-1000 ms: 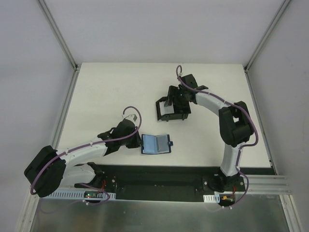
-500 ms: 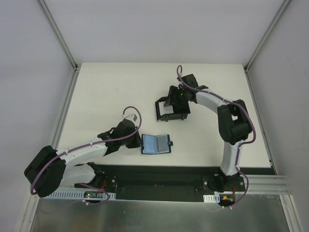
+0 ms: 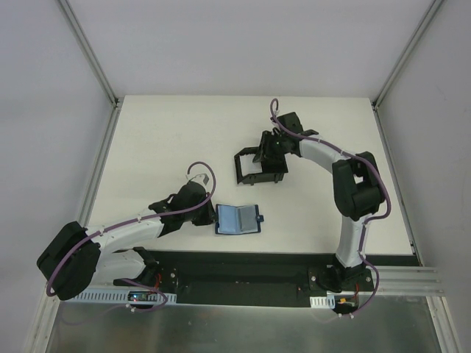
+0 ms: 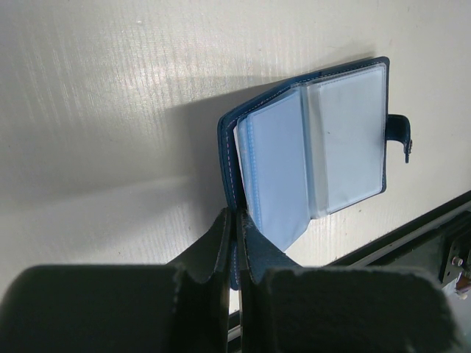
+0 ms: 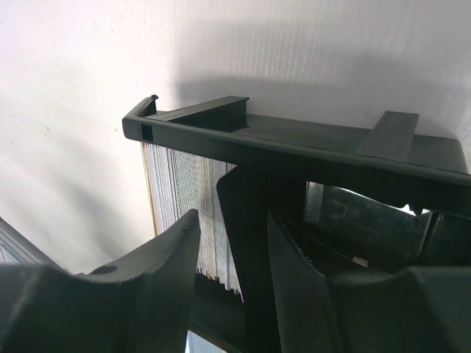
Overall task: Put the credit cards into the card holder
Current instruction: Pick up the credit card from the storage box, then insert the credit card into the card holder.
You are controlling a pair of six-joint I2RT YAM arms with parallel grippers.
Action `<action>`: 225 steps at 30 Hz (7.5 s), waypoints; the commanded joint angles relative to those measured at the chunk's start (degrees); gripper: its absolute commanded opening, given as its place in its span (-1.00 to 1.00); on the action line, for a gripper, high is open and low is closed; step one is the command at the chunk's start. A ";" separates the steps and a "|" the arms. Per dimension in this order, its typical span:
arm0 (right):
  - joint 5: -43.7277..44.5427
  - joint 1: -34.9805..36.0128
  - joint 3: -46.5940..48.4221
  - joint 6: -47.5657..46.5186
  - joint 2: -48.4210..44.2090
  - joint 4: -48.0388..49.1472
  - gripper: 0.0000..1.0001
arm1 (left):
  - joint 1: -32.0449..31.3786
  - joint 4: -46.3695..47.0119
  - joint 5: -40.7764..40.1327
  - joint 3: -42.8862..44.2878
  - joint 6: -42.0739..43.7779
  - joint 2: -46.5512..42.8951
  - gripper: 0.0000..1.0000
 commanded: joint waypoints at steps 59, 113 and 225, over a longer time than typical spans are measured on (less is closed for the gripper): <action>5.90 24.90 -42.05 26.09 -29.59 35.52 -0.99 | 0.40 2.71 -2.61 -4.86 -3.27 -2.26 -1.00; 2.21 21.12 -51.11 26.71 -25.89 47.13 -0.99 | 0.40 2.98 -6.30 -6.27 -4.95 1.79 -1.00; 8.45 28.50 -35.47 20.57 -18.07 25.52 -0.24 | 3.30 4.47 -3.75 -6.80 -1.34 1.87 -1.00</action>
